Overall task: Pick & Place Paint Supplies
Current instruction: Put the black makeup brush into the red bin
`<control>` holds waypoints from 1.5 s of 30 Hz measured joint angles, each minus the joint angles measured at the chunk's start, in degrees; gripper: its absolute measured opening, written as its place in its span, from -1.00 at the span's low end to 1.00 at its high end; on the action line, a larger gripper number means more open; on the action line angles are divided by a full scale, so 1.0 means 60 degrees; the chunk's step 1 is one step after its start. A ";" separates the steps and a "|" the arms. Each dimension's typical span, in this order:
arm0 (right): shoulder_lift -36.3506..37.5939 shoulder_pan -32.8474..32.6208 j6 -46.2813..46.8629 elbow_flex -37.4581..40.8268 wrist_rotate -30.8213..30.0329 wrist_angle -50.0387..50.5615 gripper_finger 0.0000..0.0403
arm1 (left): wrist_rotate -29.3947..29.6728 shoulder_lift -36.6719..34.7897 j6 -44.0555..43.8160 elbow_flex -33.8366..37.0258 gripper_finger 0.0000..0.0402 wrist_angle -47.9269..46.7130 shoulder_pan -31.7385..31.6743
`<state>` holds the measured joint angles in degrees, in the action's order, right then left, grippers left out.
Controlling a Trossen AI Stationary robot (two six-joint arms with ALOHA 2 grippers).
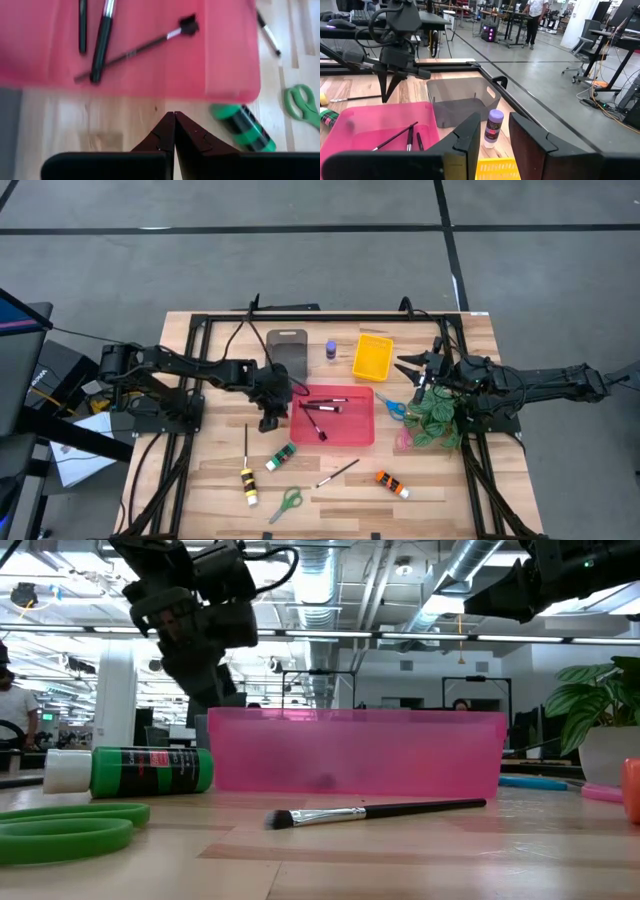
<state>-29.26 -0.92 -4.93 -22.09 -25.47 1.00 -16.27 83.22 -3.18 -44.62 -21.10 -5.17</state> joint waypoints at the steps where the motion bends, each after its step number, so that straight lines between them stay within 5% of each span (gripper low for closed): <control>1: 0.0000 0.0000 0.0000 0.0000 0.0003 0.0007 -0.52 | 0.0003 -0.0001 -0.0194 0.0000 -1.00 -0.0169 0.0000; 15: 0.0000 -0.0001 0.0000 0.0000 -0.0001 -0.0011 -0.52 | -0.0055 -0.0004 -0.2946 0.0002 -1.00 -0.3688 0.0515; 22: 0.0004 -0.0001 0.0164 0.0000 -0.0001 -0.0026 -0.52 | -0.0197 -0.0004 -0.6750 0.0004 -1.00 -0.4909 0.2178; 34: 0.0004 -0.0001 0.0106 0.0004 -0.0001 0.0011 -0.52 | 0.0745 -0.0004 -1.2786 0.0004 -1.00 -0.4086 0.5268; 45: 0.0004 -0.0012 0.0069 0.0004 0.0005 -0.0003 -0.52 | 0.0801 0.0136 -1.3603 0.0004 -1.00 -0.2880 0.6018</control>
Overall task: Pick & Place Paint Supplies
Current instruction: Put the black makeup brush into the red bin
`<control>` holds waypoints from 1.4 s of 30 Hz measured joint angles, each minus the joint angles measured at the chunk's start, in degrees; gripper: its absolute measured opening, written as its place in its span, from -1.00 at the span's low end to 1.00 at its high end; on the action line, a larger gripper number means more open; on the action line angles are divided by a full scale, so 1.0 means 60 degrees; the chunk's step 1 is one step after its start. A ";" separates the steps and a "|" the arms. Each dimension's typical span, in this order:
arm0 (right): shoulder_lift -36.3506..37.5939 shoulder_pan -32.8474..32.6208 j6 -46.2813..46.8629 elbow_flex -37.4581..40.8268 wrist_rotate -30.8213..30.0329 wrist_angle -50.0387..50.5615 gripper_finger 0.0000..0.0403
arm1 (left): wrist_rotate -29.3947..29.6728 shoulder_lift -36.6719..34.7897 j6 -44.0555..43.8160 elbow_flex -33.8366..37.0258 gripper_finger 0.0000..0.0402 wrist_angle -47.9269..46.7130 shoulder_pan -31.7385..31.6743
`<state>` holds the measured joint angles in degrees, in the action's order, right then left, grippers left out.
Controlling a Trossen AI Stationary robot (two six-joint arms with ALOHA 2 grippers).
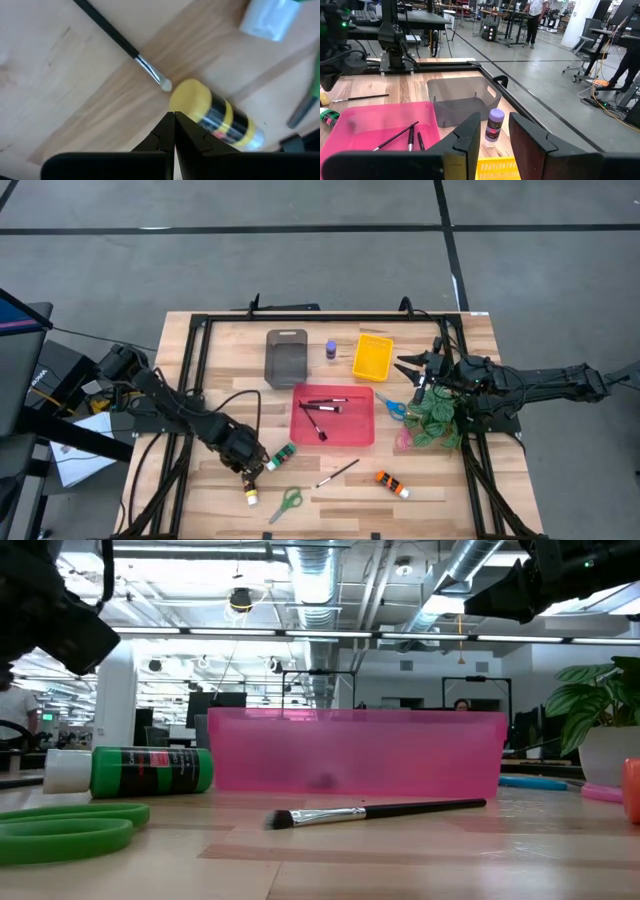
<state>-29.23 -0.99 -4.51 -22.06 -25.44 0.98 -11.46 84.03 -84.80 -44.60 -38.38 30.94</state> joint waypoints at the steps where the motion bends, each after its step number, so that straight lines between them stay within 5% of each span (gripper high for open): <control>1: 0.0000 0.0000 0.0000 0.0000 0.0006 -0.0017 -0.52 | -0.0009 0.0074 0.0007 0.0000 -1.00 -0.0006 0.0000; 11: 0.0000 0.0000 0.0000 0.0000 0.0016 -0.0027 -0.52 | -0.0237 0.0737 0.0633 0.0004 -1.00 0.1098 -0.0149; 23: 0.0000 0.0000 0.0006 0.0000 0.0020 -0.0023 -0.52 | 0.0773 0.0702 0.0770 0.0004 -1.00 0.0960 -0.0606; 36: 0.0000 0.0000 0.0125 0.0000 0.0020 -0.0001 -0.52 | 0.0197 0.0702 -0.1474 0.0004 -0.98 -0.0639 -0.0015; 42: 0.0000 0.0244 0.0149 0.0000 0.0023 -0.0006 -0.52 | 0.0444 0.0699 -0.2011 0.0004 -0.78 -0.0293 0.0044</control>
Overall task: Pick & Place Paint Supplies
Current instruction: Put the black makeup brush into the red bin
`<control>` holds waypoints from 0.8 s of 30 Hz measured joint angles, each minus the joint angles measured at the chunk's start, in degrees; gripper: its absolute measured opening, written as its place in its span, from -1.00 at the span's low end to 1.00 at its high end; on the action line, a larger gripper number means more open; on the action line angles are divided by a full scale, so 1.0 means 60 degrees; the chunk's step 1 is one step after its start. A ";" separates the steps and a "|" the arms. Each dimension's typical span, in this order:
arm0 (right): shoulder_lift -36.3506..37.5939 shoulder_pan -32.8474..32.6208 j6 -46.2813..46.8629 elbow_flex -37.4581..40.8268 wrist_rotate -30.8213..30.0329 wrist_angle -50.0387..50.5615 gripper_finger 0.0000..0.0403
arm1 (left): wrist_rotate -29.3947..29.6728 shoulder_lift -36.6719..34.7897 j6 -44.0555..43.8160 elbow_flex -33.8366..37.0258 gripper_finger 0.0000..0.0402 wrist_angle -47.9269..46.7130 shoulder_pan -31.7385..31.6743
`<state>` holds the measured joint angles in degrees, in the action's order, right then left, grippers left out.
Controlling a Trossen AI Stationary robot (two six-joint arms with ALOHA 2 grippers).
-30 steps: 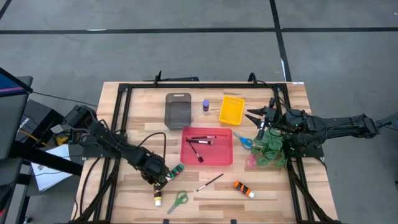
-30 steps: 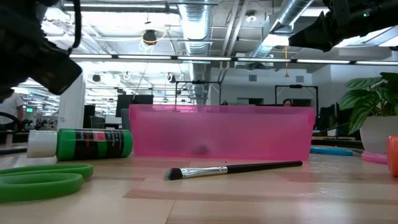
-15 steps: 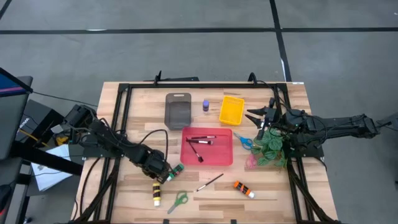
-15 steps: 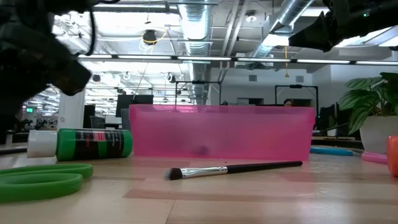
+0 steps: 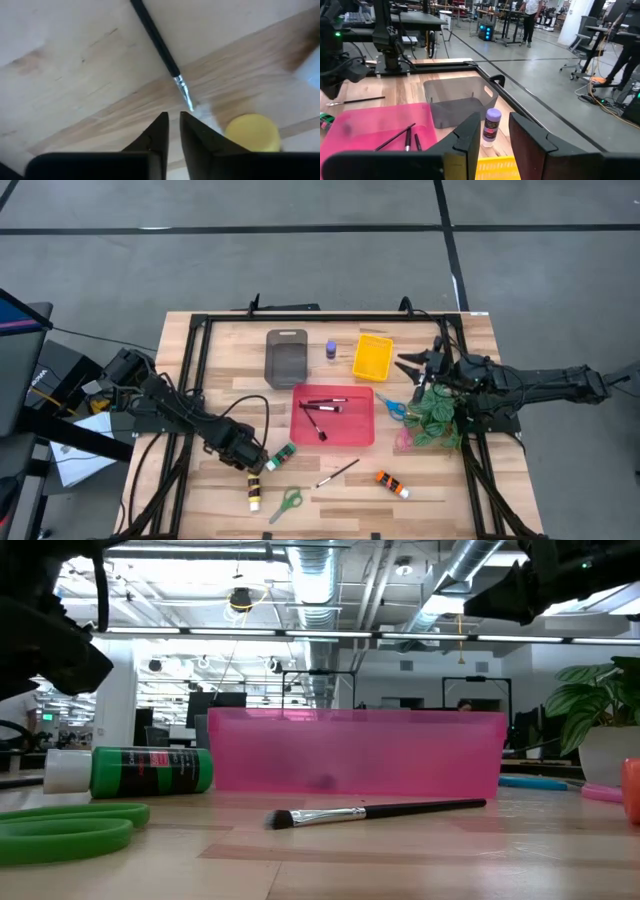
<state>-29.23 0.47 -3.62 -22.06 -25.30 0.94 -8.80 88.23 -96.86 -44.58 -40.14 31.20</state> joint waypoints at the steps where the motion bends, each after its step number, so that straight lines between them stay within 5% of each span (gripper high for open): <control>1: 0.0000 0.0061 -0.0030 0.0000 -0.0002 0.0004 -0.52 | 0.0028 0.0000 -0.0183 0.0000 -0.73 0.0004 -0.0003; 10: 0.0000 0.0583 -0.0072 -0.0007 0.0000 0.0575 -0.52 | 0.0149 0.0000 -0.1449 -0.0004 -0.37 0.1147 0.0135; 24: 0.0000 0.0772 0.0004 -0.0007 0.0000 0.0737 -0.52 | 0.0126 0.0207 -0.1864 0.0111 -0.51 0.0860 0.0161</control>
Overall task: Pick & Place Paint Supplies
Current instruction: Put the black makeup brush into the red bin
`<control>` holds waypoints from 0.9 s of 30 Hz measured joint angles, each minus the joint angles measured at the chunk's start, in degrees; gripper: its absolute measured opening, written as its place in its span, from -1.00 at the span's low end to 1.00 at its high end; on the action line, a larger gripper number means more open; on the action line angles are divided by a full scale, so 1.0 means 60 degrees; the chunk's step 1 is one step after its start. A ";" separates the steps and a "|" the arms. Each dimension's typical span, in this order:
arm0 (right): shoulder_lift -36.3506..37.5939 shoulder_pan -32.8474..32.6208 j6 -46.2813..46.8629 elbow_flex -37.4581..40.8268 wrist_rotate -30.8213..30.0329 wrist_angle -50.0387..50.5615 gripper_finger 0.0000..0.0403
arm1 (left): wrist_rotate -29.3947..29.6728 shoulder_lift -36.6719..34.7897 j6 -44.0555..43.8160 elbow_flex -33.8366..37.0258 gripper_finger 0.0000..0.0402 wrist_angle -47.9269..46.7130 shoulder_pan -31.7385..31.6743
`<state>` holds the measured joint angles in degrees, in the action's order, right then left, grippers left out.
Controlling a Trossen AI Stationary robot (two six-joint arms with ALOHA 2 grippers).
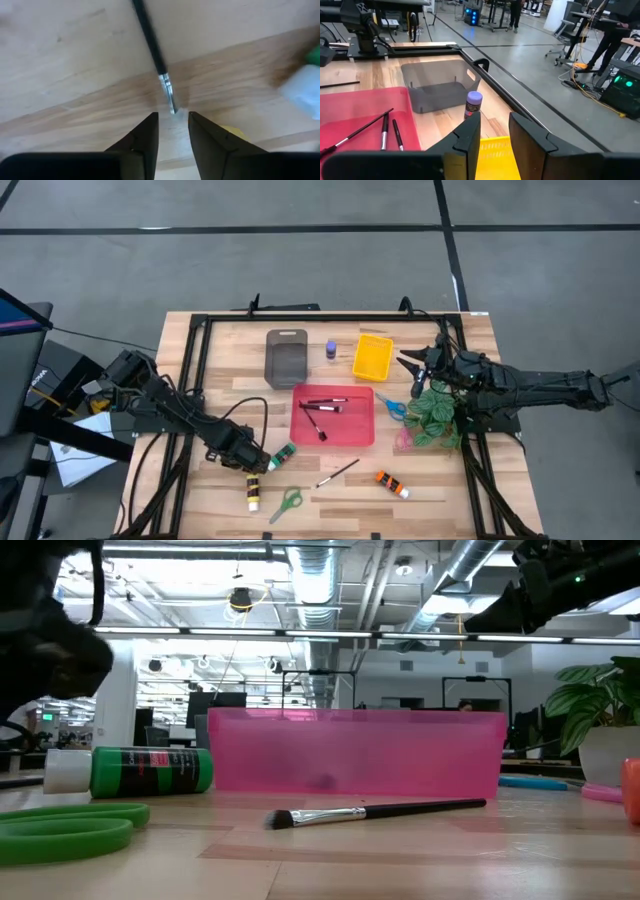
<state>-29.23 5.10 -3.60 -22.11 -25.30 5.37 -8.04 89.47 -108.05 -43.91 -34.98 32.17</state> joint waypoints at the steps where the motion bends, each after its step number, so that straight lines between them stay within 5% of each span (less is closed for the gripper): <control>1: 0.0000 0.0000 0.0000 0.0000 0.0000 -0.0004 -0.52 | -0.0053 0.0069 0.0001 0.0006 -0.51 0.0052 0.0003; 27: 0.0000 -0.0003 0.0054 0.0000 0.0000 -0.0033 -0.52 | -0.0059 0.0635 -0.0336 -0.0009 -0.78 0.0256 0.0003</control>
<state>-29.23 5.08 -3.27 -22.11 -25.30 5.17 -8.40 93.27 -110.06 -43.97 -33.44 32.18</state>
